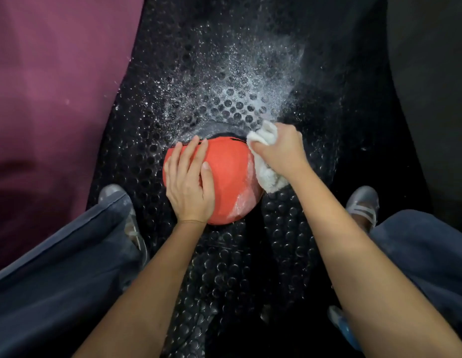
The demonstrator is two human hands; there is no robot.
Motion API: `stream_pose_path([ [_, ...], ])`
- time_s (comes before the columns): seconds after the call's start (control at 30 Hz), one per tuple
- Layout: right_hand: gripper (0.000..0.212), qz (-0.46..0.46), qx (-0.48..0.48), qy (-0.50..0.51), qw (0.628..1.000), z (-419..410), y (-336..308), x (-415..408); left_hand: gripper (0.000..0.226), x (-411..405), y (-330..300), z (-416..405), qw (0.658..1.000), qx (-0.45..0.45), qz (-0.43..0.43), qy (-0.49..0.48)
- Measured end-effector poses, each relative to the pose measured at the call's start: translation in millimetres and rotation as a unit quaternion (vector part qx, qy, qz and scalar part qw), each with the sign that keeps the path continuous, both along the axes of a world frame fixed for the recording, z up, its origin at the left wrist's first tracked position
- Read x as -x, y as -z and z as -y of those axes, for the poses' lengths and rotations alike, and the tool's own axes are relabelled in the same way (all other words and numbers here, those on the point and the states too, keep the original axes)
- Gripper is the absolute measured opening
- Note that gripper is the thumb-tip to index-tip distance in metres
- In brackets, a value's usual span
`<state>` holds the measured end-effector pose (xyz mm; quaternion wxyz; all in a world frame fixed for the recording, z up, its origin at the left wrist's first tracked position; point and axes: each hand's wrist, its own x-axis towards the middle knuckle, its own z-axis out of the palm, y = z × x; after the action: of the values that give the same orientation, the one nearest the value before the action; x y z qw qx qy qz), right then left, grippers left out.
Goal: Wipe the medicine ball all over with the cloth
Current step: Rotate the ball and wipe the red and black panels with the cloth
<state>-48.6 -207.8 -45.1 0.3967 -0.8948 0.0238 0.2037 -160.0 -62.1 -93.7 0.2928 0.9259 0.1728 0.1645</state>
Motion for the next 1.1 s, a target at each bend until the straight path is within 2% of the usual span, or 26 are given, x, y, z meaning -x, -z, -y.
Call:
stream_pose_path([
  [0.07,0.026,-0.006,-0.017,-0.001,1.000,-3,-3,-6,0.050,0,-2,-4,0.996,-0.055,-0.024,0.065],
  [0.17,0.021,0.000,0.005,-0.005,1.000,-6,-4,-16,0.052,0,-4,-18,0.964,-0.146,-0.010,0.224],
  [0.37,0.027,0.005,0.007,0.004,1.000,-15,0,-25,0.043,-9,-4,-4,0.983,-0.122,0.012,0.136],
  [0.5,0.034,0.050,0.006,-0.002,0.999,-13,-9,11,0.043,-16,-5,-7,0.987,-0.109,0.015,0.117],
  [0.6,0.029,0.067,0.030,-0.012,0.997,-13,-15,27,0.043,-15,-7,-4,0.985,-0.111,0.012,0.128],
  [0.7,0.032,0.045,0.054,-0.010,0.997,-21,-13,-5,0.043,-7,-5,-1,0.980,-0.121,0.019,0.157],
  [0.8,0.037,0.031,0.041,-0.004,0.999,-27,-12,-18,0.042,-7,-3,-3,0.983,-0.113,0.024,0.141],
  [0.87,0.040,0.044,0.035,0.015,0.998,-23,-13,6,0.042,-11,-3,-9,0.987,-0.096,0.025,0.127],
  [0.97,0.036,0.077,0.023,0.015,0.997,-19,-16,53,0.043,-15,-3,-22,0.988,-0.087,0.017,0.129],
  [1.1,0.029,0.093,0.050,-0.002,0.994,-31,-16,21,0.045,-13,-2,-24,0.984,-0.096,0.011,0.150],
])
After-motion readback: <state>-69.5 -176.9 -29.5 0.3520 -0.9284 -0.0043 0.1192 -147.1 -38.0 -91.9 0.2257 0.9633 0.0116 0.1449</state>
